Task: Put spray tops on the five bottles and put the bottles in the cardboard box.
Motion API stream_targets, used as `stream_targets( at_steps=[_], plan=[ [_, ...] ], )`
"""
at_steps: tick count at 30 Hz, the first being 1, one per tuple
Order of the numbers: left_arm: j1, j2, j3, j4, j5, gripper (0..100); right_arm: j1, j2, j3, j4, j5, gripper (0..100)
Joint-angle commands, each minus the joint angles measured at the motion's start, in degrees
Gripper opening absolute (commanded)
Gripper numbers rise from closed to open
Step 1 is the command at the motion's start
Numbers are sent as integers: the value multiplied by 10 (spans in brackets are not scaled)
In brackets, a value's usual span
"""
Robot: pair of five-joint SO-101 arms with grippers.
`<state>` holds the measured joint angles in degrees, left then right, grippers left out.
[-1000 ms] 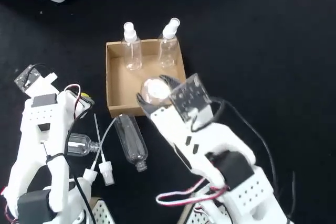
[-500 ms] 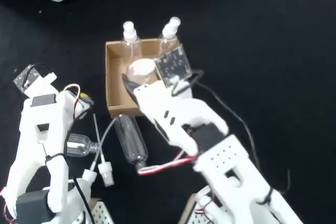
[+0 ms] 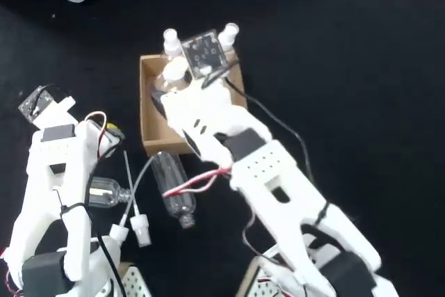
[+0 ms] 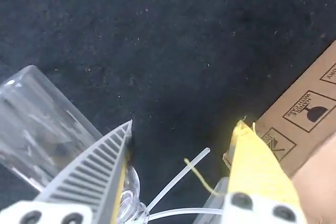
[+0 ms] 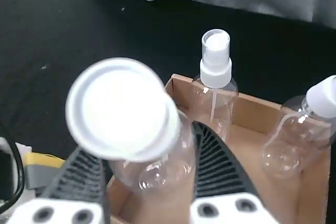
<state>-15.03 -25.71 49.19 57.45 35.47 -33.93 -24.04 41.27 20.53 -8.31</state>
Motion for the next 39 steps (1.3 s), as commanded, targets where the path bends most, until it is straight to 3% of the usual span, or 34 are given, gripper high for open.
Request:
stream_targets(
  at_steps=[1, 21, 39],
  plan=[
    [-7, 0, -6, -1, 1, 274, 15, 22, -58, -22, -35, 20],
    [-7, 0, -6, -2, 0, 274, 17, 231, -176, -36, -32, 20],
    [-7, 1, -6, -2, 0, 274, 20, 284, -177, -71, -31, 20]
  ],
)
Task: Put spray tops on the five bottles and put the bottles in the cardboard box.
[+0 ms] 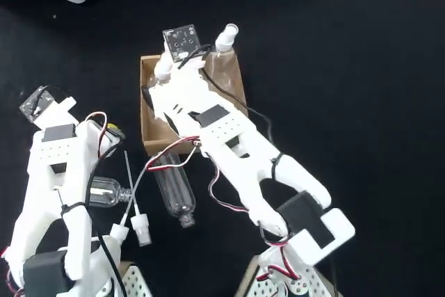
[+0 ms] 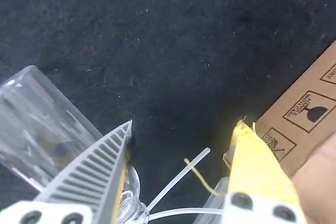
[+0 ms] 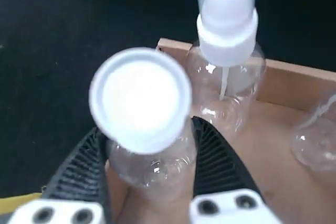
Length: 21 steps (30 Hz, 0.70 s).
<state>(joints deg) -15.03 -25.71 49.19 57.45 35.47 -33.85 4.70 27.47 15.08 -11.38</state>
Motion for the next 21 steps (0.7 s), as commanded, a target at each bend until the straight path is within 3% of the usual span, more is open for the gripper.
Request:
stream_targets(
  at_steps=[1, 21],
  plan=[
    [-7, 1, -6, -2, 0, 274, 19, -2, -37, -25, 0, 20],
    [-7, 1, -6, -3, 0, 274, 18, 43, -27, -55, 73, 24]
  ],
)
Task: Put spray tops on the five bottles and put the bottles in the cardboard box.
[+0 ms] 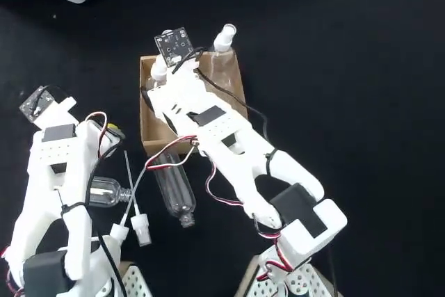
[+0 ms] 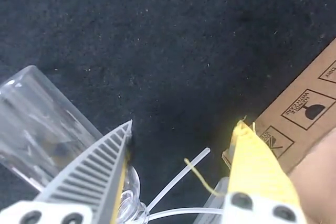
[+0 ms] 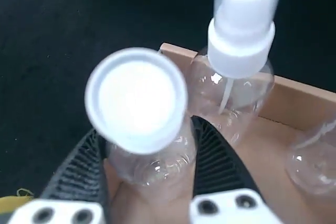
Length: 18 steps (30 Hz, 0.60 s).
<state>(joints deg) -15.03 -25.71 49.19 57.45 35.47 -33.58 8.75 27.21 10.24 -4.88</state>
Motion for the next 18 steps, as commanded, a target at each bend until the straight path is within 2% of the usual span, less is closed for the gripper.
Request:
stream_targets(
  at_steps=[1, 6, 18],
  plan=[
    [-7, 1, -6, -3, 0, 274, 15, 2, -23, -4, 8, 37],
    [-7, 1, -6, -3, 0, 274, 12, 0, -7, -4, 4, 119],
    [-7, 1, -5, -3, -1, 274, 11, -2, -5, 14, 3, 121]
  ],
)
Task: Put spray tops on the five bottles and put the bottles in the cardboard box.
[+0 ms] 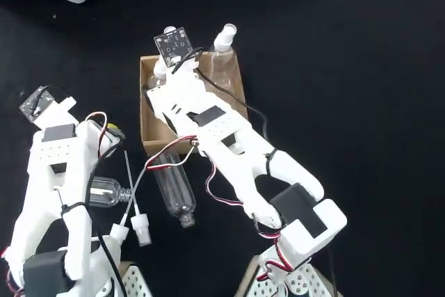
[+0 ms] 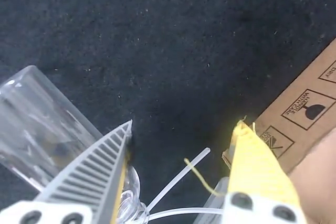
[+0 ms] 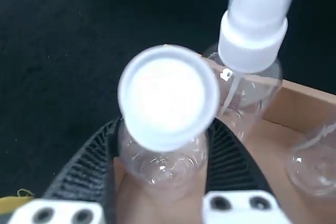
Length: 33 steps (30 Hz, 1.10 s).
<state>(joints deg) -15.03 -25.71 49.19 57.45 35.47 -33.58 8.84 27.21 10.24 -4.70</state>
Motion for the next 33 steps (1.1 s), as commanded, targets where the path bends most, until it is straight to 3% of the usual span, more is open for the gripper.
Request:
stream_targets(
  at_steps=[1, 12, 23, 33],
  plan=[
    [-7, 1, -5, -3, -1, 274, 10, -3, -6, 23, 1, 121],
    [-7, 1, -5, -3, -1, 274, -12, -4, -4, 35, 1, 121],
    [-6, 1, -5, -3, -1, 274, -13, -3, -88, 204, -62, 122],
    [-5, 1, -5, -3, -1, 274, -13, 0, -95, 207, -63, 145]
  ],
)
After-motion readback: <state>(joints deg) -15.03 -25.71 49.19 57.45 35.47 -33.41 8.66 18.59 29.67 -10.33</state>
